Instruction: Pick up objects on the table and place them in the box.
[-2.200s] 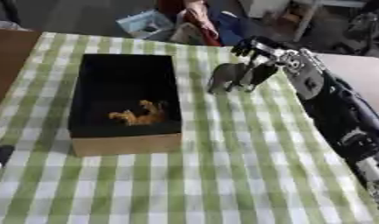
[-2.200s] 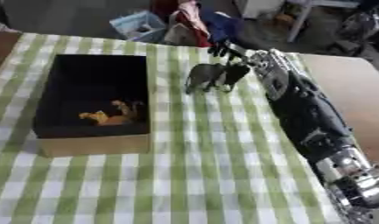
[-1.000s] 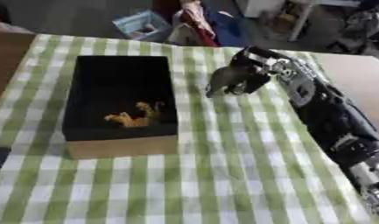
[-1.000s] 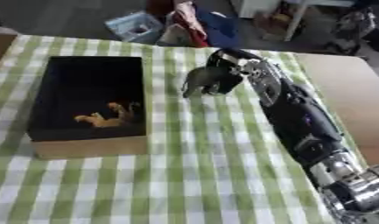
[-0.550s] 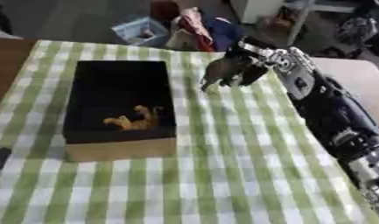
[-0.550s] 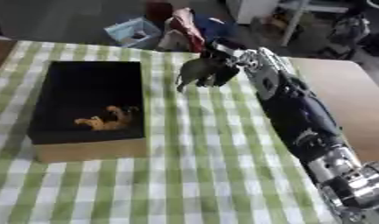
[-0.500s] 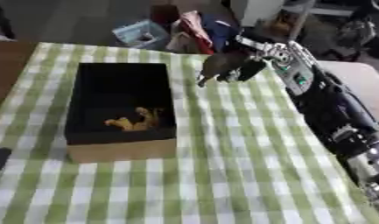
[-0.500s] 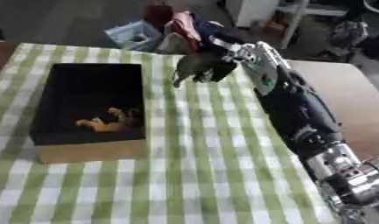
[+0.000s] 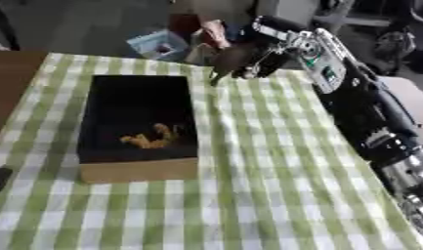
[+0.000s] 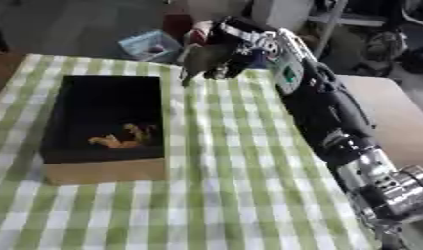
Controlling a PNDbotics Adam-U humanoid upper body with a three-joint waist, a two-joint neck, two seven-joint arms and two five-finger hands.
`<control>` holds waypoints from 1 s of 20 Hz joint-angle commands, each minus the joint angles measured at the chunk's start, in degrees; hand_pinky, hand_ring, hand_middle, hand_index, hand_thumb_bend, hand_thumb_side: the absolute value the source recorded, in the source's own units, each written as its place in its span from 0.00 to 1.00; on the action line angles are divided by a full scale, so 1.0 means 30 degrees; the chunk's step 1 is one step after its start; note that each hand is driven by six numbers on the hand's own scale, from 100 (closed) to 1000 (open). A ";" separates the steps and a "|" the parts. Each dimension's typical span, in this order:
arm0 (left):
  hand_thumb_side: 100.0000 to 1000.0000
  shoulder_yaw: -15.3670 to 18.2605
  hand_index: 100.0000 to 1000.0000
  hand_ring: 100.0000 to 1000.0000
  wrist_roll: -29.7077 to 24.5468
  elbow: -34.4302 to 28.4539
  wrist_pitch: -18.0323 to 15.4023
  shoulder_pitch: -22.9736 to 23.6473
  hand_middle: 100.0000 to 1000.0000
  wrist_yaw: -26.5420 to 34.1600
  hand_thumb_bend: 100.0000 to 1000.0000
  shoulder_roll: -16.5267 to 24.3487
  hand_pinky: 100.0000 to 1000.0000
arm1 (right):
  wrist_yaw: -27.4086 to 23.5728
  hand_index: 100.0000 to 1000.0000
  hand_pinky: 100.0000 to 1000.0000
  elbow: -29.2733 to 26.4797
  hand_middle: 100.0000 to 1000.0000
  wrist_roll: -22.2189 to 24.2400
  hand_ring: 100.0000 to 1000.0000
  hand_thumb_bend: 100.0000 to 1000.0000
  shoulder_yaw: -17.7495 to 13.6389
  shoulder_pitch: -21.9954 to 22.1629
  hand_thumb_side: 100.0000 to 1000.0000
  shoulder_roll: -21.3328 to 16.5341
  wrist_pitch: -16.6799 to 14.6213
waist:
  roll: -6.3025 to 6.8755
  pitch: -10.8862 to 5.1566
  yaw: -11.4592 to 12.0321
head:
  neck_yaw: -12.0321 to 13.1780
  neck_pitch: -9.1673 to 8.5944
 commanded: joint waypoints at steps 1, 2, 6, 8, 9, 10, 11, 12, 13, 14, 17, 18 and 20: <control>0.00 -0.0013 0.70 0.55 -0.0097 -0.0192 -0.0024 -0.0153 0.58 0.0157 0.34 0.0505 0.67 | -0.0290 0.56 0.62 -0.0680 0.43 0.0240 0.56 0.27 0.0107 -0.0736 0.03 0.0018 -0.0196 | 0.0081 -0.0428 0.0159 | -0.0151 0.0064; 0.00 -0.0031 0.70 0.55 -0.0113 -0.0188 -0.0025 -0.0167 0.58 0.0175 0.34 0.0496 0.67 | -0.0295 0.56 0.62 -0.0712 0.43 0.0329 0.56 0.27 0.0186 -0.0833 0.03 0.0220 -0.0237 | 0.0063 -0.0461 0.0268 | -0.0196 0.0064; 0.00 -0.0110 0.70 0.55 -0.0195 -0.0183 -0.0030 -0.0254 0.58 0.0240 0.34 0.0445 0.67 | -0.0292 0.56 0.62 -0.0763 0.42 0.0660 0.56 0.27 0.0464 -0.1167 0.03 0.1076 -0.0408 | 0.0002 -0.0539 0.0718 | -0.0348 0.0049; 0.00 -0.0139 0.70 0.55 -0.0230 -0.0183 -0.0033 -0.0288 0.58 0.0269 0.34 0.0411 0.67 | -0.0235 0.56 0.62 -0.0787 0.42 0.0800 0.56 0.27 0.0608 -0.1279 0.03 0.1524 -0.0478 | -0.0004 -0.0554 0.0915 | -0.0409 0.0034; 0.00 -0.0152 0.70 0.55 -0.0244 -0.0184 -0.0035 -0.0302 0.58 0.0279 0.34 0.0398 0.67 | -0.0205 0.56 0.62 -0.0789 0.42 0.0871 0.56 0.28 0.0675 -0.1320 0.03 0.1742 -0.0514 | 0.0000 -0.0553 0.1003 | -0.0439 0.0023; 0.00 -0.0164 0.70 0.55 -0.0257 -0.0189 -0.0040 -0.0319 0.58 0.0289 0.34 0.0379 0.67 | -0.0176 0.56 0.62 -0.0781 0.42 0.0947 0.56 0.28 0.0752 -0.1352 0.03 0.1983 -0.0557 | 0.0013 -0.0543 0.1102 | -0.0473 0.0013; 0.00 -0.0173 0.70 0.55 -0.0267 -0.0195 -0.0045 -0.0331 0.58 0.0301 0.34 0.0361 0.67 | -0.0133 0.56 0.62 -0.0763 0.42 0.1022 0.56 0.28 0.0821 -0.1376 0.03 0.2208 -0.0597 | 0.0030 -0.0530 0.1179 | -0.0493 0.0007; 0.00 -0.0188 0.70 0.55 -0.0281 -0.0205 -0.0054 -0.0351 0.58 0.0308 0.34 0.0346 0.67 | -0.0097 0.56 0.62 -0.0740 0.42 0.1101 0.56 0.28 0.0898 -0.1381 0.03 0.2441 -0.0647 | 0.0050 -0.0506 0.1271 | -0.0534 -0.0003; 0.00 -0.0198 0.70 0.55 -0.0294 -0.0211 -0.0059 -0.0366 0.58 0.0312 0.34 0.0329 0.67 | -0.0057 0.56 0.62 -0.0708 0.42 0.1173 0.56 0.28 0.0958 -0.1376 0.03 0.2652 -0.0687 | 0.0072 -0.0485 0.1337 | -0.0566 -0.0014; 0.00 -0.0206 0.70 0.55 -0.0300 -0.0219 -0.0065 -0.0388 0.58 0.0320 0.34 0.0305 0.67 | -0.0011 0.56 0.61 -0.0668 0.42 0.1238 0.56 0.28 0.1020 -0.1353 0.03 0.2880 -0.0726 | 0.0101 -0.0455 0.1407 | -0.0600 -0.0022; 0.00 -0.0232 0.70 0.55 -0.0327 -0.0243 -0.0079 -0.0455 0.58 0.0347 0.34 0.0233 0.67 | 0.0198 0.57 0.61 -0.0474 0.42 0.1464 0.57 0.28 0.1218 -0.1224 0.02 0.3493 -0.0849 | 0.0180 -0.0359 0.1554 | -0.0679 -0.0060; 0.00 -0.0245 0.70 0.55 -0.0340 -0.0254 -0.0086 -0.0482 0.58 0.0350 0.34 0.0210 0.67 | 0.0288 0.57 0.61 -0.0377 0.43 0.1551 0.57 0.28 0.1285 -0.1150 0.02 0.3705 -0.0889 | 0.0210 -0.0312 0.1602 | -0.0713 -0.0065; 0.00 -0.0263 0.70 0.55 -0.0359 -0.0272 -0.0097 -0.0531 0.58 0.0358 0.34 0.0167 0.67 | 0.0481 0.57 0.61 -0.0184 0.43 0.1681 0.57 0.29 0.1372 -0.1014 0.02 0.4083 -0.0969 | 0.0262 -0.0223 0.1660 | -0.0773 -0.0063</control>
